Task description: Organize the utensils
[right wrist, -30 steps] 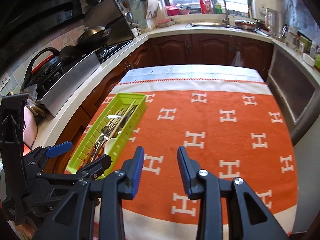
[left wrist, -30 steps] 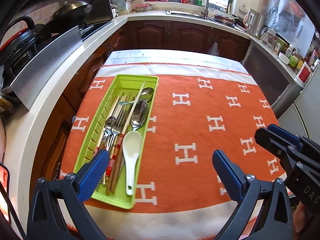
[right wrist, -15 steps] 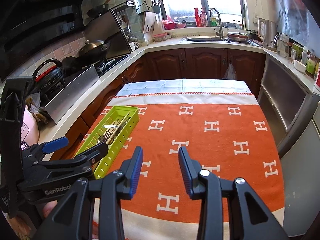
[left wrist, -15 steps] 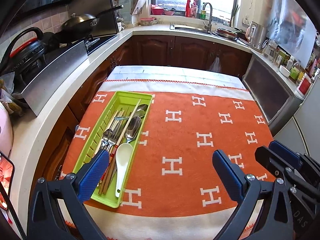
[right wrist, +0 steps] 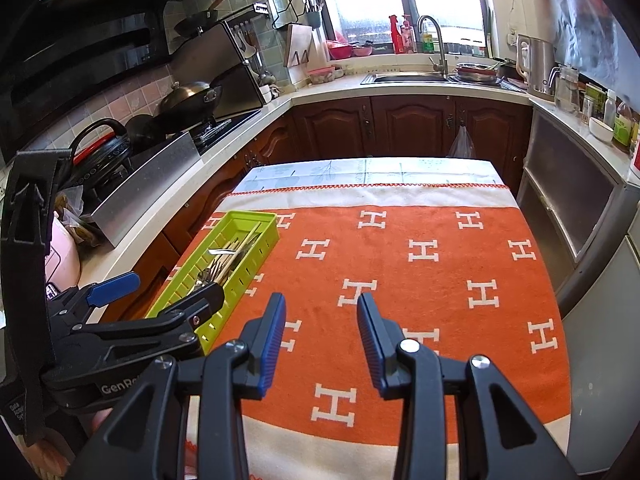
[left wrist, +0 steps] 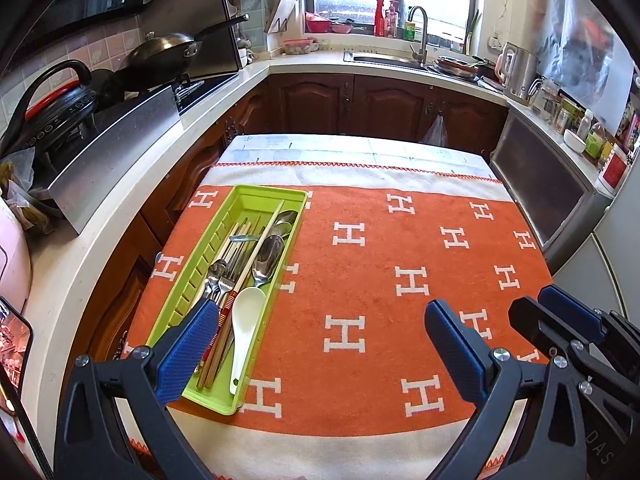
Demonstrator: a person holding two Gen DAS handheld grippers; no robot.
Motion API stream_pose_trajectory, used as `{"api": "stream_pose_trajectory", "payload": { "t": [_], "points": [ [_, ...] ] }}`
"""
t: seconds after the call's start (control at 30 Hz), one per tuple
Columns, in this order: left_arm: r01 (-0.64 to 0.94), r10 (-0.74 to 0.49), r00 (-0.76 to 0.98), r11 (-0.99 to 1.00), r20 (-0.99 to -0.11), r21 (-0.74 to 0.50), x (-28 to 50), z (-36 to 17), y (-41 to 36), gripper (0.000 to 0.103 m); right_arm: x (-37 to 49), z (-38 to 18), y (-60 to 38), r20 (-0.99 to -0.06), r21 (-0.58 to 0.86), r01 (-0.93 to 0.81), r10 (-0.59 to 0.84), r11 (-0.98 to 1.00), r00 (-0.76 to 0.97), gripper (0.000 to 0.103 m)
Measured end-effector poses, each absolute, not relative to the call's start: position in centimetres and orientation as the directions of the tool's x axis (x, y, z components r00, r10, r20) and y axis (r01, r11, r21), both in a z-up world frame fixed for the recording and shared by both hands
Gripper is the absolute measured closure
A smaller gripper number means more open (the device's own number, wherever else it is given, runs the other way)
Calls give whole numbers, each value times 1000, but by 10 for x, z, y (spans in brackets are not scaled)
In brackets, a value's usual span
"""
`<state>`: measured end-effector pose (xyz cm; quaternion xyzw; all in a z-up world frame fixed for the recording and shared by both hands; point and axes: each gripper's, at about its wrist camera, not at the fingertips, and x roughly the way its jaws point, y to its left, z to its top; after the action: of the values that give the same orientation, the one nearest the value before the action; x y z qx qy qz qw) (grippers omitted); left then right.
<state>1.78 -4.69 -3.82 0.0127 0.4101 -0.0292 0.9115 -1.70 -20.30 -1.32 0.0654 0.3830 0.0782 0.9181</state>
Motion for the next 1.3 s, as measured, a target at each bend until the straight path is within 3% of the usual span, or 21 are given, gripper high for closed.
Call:
{"api": "stream_pose_trajectory", "payload": {
  "t": [1.3],
  "points": [
    [62, -30, 672, 998, -740, 16, 13, -33, -46, 1, -22, -13, -205, -686, 176, -89, 187, 980, 703, 65]
  ]
}}
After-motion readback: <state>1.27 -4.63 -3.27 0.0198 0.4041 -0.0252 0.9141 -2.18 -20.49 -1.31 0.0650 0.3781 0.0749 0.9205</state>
